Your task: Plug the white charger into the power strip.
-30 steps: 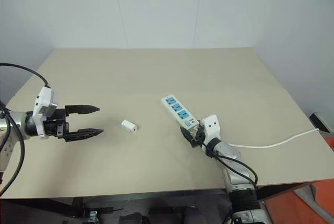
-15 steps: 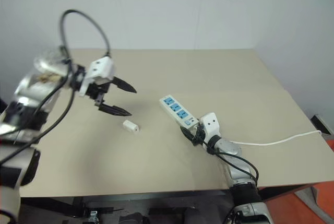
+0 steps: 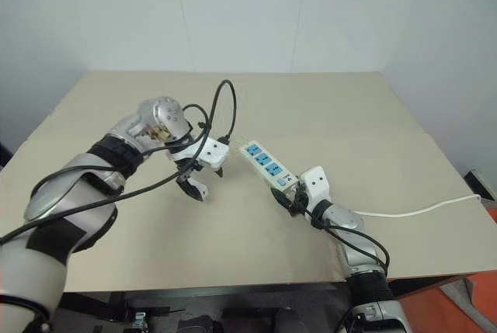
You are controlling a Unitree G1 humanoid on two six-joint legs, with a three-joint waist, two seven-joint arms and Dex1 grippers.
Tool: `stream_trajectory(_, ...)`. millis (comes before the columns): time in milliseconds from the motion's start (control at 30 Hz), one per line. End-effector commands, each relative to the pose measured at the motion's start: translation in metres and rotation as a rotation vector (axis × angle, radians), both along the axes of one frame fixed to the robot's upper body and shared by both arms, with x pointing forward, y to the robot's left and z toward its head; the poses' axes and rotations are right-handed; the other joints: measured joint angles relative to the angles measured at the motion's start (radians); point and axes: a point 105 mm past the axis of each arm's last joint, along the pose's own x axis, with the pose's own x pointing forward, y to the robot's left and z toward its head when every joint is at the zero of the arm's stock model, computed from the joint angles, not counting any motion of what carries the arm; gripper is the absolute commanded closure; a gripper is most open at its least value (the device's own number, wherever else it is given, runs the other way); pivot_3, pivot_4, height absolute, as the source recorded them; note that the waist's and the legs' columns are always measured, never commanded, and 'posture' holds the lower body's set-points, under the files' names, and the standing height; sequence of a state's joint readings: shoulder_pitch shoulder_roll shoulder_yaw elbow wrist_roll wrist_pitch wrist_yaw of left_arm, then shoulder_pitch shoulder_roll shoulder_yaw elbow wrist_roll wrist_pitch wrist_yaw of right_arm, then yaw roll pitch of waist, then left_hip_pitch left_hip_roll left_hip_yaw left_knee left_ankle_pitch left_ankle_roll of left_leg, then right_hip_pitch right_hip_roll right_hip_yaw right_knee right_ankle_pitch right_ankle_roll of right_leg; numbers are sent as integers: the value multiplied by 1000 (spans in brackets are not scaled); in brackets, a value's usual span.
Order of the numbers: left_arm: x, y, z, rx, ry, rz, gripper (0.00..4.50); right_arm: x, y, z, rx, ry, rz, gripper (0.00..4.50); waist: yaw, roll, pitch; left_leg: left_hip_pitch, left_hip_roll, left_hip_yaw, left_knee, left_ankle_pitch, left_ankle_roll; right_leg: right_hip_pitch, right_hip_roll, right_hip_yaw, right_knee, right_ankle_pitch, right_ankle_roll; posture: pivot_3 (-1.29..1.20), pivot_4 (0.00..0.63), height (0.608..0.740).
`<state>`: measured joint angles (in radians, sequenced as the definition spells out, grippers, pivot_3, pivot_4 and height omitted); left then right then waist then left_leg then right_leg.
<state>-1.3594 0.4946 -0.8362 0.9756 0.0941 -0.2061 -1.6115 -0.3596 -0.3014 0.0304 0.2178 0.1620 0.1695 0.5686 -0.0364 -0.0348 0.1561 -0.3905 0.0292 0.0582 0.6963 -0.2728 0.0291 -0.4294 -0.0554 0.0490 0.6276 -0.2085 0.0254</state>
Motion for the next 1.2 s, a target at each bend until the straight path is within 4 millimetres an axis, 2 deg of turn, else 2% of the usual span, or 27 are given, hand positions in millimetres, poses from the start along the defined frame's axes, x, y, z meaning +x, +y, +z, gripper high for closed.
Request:
stream_trajectory(33,5,1,9,91,-63,-52,0,-3,-1,-9,-13,39,-6,1082,0,0,0,0,0,0,0,0,0,0,0,0,0,0,0,0,150,740)
stream_trajectory(367,9,8,-6,223,-89,-101,0,-2,-2,-9,-20,40,-8,1082,0,0,0,0,0,0,0,0,0,0,0,0,0,0,0,0,150,740)
stream_trajectory(567,8,3,-8,220,-97,-134,0,-1,-2,-9,-19,40,-11,1082,0,0,0,0,0,-1,0,0,0,0,0,0,0,0,0,0,150,740)
stream_trajectory(867,12,6,-15,284,-156,-192,0,0,-4,-10,-17,38,-21,1082,0,0,0,0,0,-1,0,0,0,0,0,0,1,0,0,0,150,740)
stream_trajectory(1200,8,-1,-24,290,-139,-231,0,-1,-3,-10,-15,37,-24,1082,0,0,0,0,0,-1,0,0,0,0,0,0,1,0,0,0,150,740)
